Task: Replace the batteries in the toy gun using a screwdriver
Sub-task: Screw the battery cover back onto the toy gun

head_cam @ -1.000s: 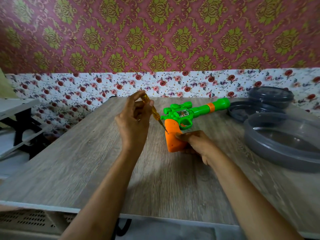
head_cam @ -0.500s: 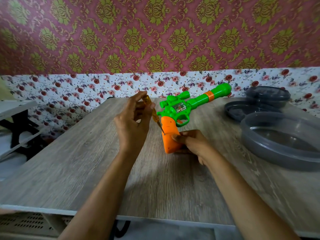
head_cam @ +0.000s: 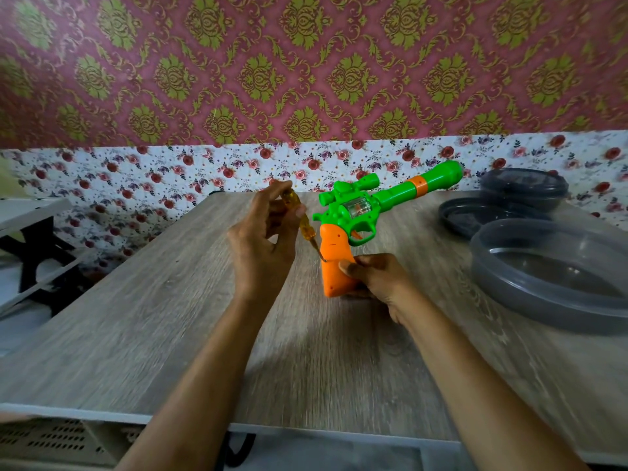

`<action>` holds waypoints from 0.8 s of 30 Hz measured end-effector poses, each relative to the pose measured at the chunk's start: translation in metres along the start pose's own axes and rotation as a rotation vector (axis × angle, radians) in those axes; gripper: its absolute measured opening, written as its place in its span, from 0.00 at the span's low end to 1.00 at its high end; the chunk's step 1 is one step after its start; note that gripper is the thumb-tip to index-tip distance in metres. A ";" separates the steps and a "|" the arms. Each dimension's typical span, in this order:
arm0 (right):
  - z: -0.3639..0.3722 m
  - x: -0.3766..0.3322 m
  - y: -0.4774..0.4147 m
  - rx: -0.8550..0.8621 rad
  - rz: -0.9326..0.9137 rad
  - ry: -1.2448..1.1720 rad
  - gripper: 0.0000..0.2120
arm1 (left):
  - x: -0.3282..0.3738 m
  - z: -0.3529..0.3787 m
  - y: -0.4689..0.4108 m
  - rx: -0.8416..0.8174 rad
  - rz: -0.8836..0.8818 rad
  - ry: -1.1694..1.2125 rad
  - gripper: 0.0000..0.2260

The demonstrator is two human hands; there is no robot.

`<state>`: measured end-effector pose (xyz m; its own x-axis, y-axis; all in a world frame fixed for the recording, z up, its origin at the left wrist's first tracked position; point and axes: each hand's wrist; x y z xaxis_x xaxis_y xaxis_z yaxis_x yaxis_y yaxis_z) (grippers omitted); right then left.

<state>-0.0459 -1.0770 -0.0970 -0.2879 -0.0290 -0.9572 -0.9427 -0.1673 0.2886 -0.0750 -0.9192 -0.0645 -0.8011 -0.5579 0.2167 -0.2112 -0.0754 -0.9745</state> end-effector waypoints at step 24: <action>-0.001 -0.001 0.003 -0.021 0.021 -0.009 0.13 | 0.001 0.002 0.001 -0.039 0.106 -0.095 0.12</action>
<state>-0.0482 -1.0785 -0.0956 -0.3094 -0.0242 -0.9506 -0.9327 -0.1872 0.3083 -0.0746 -0.9211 -0.0654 -0.7638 -0.6370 0.1045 -0.1515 0.0194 -0.9883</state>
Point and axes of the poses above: each hand's wrist, its own y-axis away from the middle knuckle, its own z-axis out of the palm, x = y × z, and after that the axes turned 15 degrees about z, right-handed
